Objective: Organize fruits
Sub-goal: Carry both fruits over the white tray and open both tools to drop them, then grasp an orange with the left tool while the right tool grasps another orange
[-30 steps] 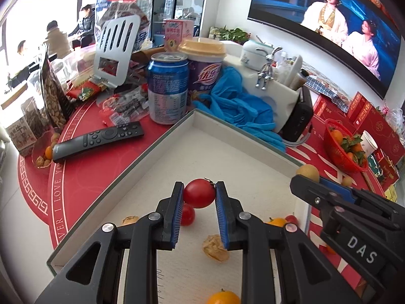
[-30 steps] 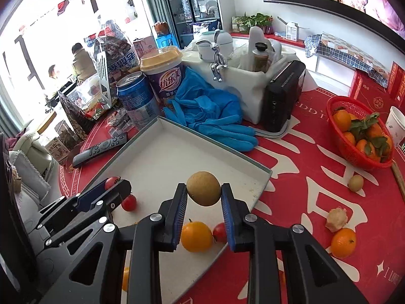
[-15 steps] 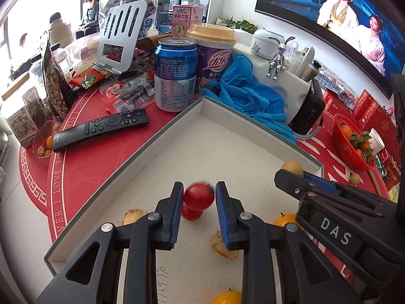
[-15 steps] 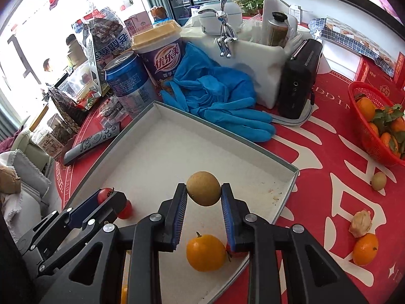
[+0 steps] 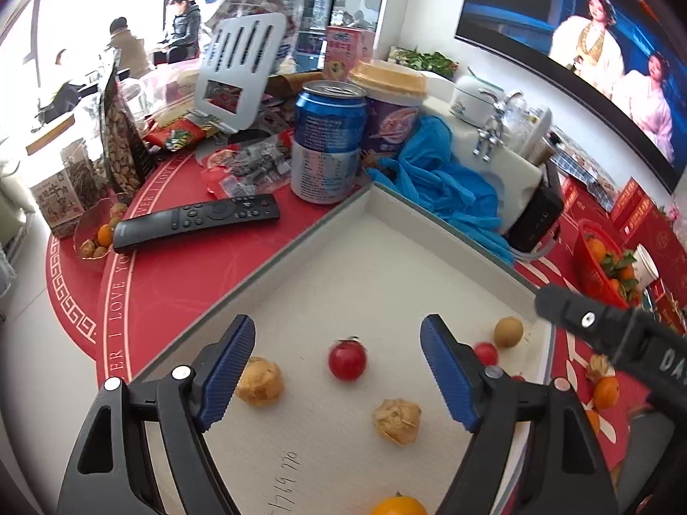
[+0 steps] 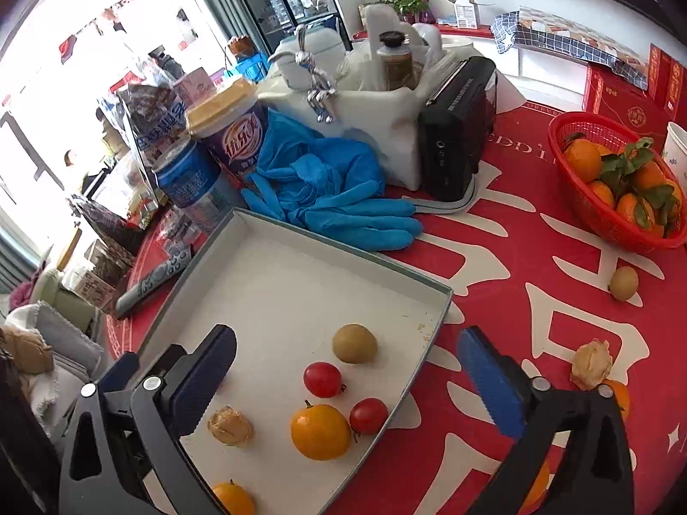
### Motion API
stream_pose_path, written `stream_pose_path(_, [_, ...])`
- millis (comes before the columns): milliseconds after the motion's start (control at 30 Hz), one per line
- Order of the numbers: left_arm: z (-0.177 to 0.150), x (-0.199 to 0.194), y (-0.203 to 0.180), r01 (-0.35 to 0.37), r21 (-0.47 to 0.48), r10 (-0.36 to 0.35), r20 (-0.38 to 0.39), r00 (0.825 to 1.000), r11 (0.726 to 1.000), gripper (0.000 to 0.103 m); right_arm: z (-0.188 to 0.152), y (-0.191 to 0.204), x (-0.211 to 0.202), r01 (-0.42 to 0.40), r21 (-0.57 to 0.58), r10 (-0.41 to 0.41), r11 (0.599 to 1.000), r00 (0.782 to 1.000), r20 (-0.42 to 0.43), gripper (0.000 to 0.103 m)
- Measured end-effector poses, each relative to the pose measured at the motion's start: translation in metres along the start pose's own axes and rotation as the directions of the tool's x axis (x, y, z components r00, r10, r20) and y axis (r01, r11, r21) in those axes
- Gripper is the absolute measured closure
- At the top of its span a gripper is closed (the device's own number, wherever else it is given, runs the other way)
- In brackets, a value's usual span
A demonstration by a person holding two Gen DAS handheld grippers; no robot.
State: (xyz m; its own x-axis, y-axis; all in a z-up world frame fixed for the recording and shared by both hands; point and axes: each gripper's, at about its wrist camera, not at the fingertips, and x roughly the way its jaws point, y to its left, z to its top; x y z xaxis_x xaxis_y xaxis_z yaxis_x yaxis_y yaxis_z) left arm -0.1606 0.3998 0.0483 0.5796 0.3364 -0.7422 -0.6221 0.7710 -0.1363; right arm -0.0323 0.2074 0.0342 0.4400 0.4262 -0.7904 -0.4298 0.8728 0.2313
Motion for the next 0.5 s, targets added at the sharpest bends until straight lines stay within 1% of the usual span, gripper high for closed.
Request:
stream_pose_path(167, [-0.006,-0.011,-0.021,0.053,0.07,-0.055,0.024,0.998,0.996,0.021,-0.004,-0.019,-0.031,0.078,0.008,-0.079,0.997,0.995,0.064,0.0])
stream_pose_path(267, [-0.011,-0.018,-0.036,0.091,0.122,-0.096,0.034,0.995,0.988,0.021,-0.013,-0.049,-0.055,0.136,0.047,-0.139,0.99,0.986,0.086,0.0])
stream_pose_path(333, [-0.016,-0.022,-0.046,0.123,0.159,-0.129,0.031,0.991,0.98,0.021,-0.02,-0.068,-0.066,0.165,0.077,-0.172,0.983,0.982,0.085,0.0])
stream_pose_path(500, [-0.031,-0.034,-0.076,0.173,0.266,-0.19,0.039,0.981,0.948,0.021,-0.049,-0.124,-0.085,0.274,0.144,-0.282,0.951,0.959,0.037,0.0])
